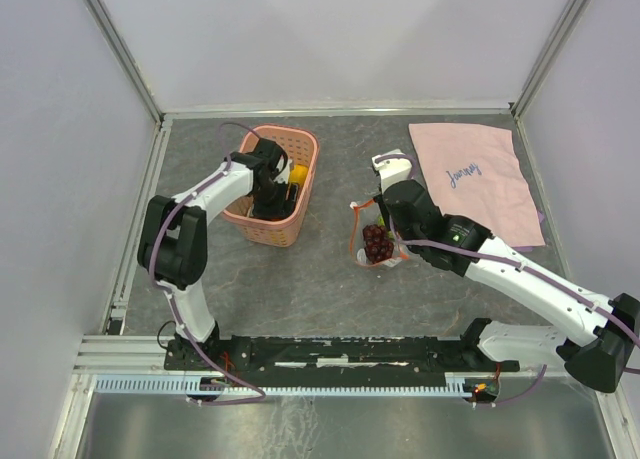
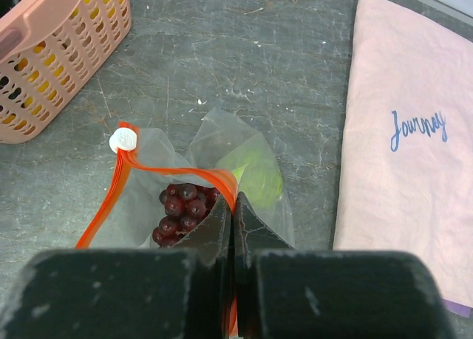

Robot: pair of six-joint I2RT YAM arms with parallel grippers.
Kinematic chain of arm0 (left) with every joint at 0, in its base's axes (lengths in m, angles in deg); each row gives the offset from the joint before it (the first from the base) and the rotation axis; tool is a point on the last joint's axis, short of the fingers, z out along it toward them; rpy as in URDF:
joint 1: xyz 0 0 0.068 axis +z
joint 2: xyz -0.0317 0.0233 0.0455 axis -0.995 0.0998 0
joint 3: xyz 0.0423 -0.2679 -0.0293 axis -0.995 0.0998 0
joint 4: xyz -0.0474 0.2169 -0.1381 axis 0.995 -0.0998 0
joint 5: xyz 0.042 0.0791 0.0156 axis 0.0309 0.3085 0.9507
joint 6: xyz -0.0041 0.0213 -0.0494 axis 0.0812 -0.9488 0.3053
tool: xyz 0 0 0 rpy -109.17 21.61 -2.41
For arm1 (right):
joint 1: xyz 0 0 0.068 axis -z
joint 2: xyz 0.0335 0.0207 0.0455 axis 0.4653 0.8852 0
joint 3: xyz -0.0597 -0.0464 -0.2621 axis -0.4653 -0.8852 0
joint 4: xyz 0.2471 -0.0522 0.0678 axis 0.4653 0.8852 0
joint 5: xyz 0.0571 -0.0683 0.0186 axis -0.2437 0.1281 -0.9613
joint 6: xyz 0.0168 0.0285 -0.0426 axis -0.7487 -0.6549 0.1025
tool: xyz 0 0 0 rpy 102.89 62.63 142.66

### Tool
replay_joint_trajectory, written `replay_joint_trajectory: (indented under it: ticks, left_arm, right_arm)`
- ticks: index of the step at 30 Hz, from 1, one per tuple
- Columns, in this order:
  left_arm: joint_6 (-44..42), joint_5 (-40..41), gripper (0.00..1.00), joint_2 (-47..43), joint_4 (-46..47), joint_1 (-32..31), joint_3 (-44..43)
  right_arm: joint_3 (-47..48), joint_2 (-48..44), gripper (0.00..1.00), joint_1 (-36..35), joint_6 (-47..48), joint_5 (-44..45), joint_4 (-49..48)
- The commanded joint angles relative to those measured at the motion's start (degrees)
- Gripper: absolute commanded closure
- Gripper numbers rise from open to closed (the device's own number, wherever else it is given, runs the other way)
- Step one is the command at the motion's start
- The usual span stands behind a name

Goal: Place the food in the zip-top bag and seal the zipper
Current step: Pick up the fake fruit from the bin.

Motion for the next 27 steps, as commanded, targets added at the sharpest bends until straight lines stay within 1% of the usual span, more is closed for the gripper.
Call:
replay_joint_trajectory:
  ticks: [1, 6, 15, 21, 24, 26, 27]
  left_arm:
    - [-3.4, 0.2, 0.27, 1.3, 0.7, 0.1, 0.4]
    - [-2.7, 0.5, 0.27, 2.9, 1.1, 0.0, 0.5]
    - [1.5, 0.1, 0.27, 2.8, 5.5, -0.1, 1.2]
    - [2.4, 2.7, 0.28, 4.4, 5.8, -0.2, 0.9]
    - [2.7, 3.0, 0.33, 4.4, 5.9, -0.2, 0.9]
    - [3.0, 3.3, 0.39, 3.4, 6.1, -0.2, 1.2]
    - [3.3, 3.6, 0.43, 2.5, 6.4, -0.3, 1.4]
  right_arm:
    - [0.4, -0.4, 0.98, 0.1, -0.4, 0.0, -3.3]
    - [0.4, 0.3, 0.99, 0.1, -0.4, -0.3, -3.7]
    - [-0.3, 0.6, 0.98, 0.1, -1.0, -0.7, -4.3]
    - [-0.6, 0.6, 0.98, 0.1, -1.4, -0.9, -4.5]
    - [-1.0, 0.5, 0.98, 0.1, -1.7, -1.2, -4.7]
    - [-1.1, 0.5, 0.98, 0.1, -1.8, -1.5, -4.6]
    - [-1.0, 0.4, 0.98, 0.1, -1.9, -1.5, -4.6]
